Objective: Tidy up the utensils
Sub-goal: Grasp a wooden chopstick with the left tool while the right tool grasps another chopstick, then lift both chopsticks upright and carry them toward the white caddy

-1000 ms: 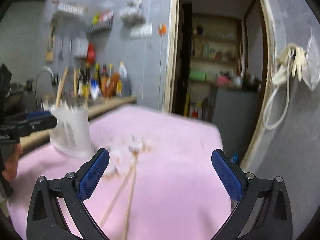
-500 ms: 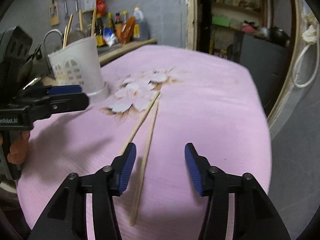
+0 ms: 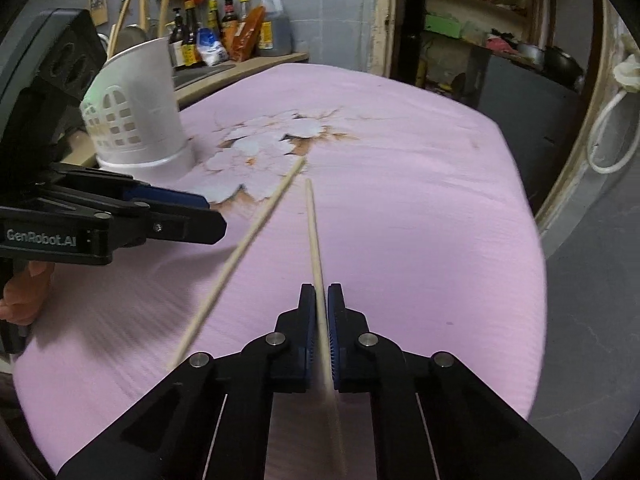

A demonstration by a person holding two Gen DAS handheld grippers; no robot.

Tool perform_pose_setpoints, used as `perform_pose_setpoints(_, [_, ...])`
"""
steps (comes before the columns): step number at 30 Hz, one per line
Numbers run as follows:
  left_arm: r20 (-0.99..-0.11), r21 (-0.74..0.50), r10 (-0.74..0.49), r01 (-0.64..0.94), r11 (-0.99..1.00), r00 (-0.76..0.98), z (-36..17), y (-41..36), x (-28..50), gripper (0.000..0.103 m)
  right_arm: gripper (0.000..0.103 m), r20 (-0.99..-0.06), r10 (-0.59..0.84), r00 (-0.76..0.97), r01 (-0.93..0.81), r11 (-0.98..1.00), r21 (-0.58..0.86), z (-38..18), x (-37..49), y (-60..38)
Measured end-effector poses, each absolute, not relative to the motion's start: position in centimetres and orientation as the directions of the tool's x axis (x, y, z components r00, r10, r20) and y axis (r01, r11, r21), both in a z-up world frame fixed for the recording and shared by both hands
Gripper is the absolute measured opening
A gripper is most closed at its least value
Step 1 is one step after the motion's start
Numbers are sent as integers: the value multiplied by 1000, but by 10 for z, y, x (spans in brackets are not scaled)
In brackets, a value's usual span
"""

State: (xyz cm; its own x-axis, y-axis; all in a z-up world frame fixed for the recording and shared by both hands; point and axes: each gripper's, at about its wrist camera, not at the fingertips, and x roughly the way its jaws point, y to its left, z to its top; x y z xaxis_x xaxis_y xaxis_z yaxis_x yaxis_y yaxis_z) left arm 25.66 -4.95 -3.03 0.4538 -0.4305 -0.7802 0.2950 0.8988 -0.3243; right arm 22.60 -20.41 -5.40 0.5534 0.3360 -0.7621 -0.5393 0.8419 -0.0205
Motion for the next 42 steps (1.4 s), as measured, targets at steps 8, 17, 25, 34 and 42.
perform_pose_setpoints(8, [-790,-350,-431,257,901,436,-36,-52,277,17,4,-761,299,575,-493,870,-30,-50,240,-225])
perform_pose_setpoints(17, [-790,-352,-428,246,903,440,-40,-54,283,9,5,-801,305,515,-535,845,-22,-51,268,-208])
perform_pose_setpoints(25, [-786,-356,-437,258,898,437,-39,-57,277,4,4,-844,268,465,-581,811,-62,-54,288,-184])
perform_pose_setpoints(34, [-716,-327,-451,315,891,533,-15,-51,242,2,3,-738,384,554,-551,834,21,-33,253,-201])
perform_pose_setpoints(42, [-506,-257,-421,335,907,752,27,-38,196,2,3,-479,477,737,-538,843,9,14,203,-201])
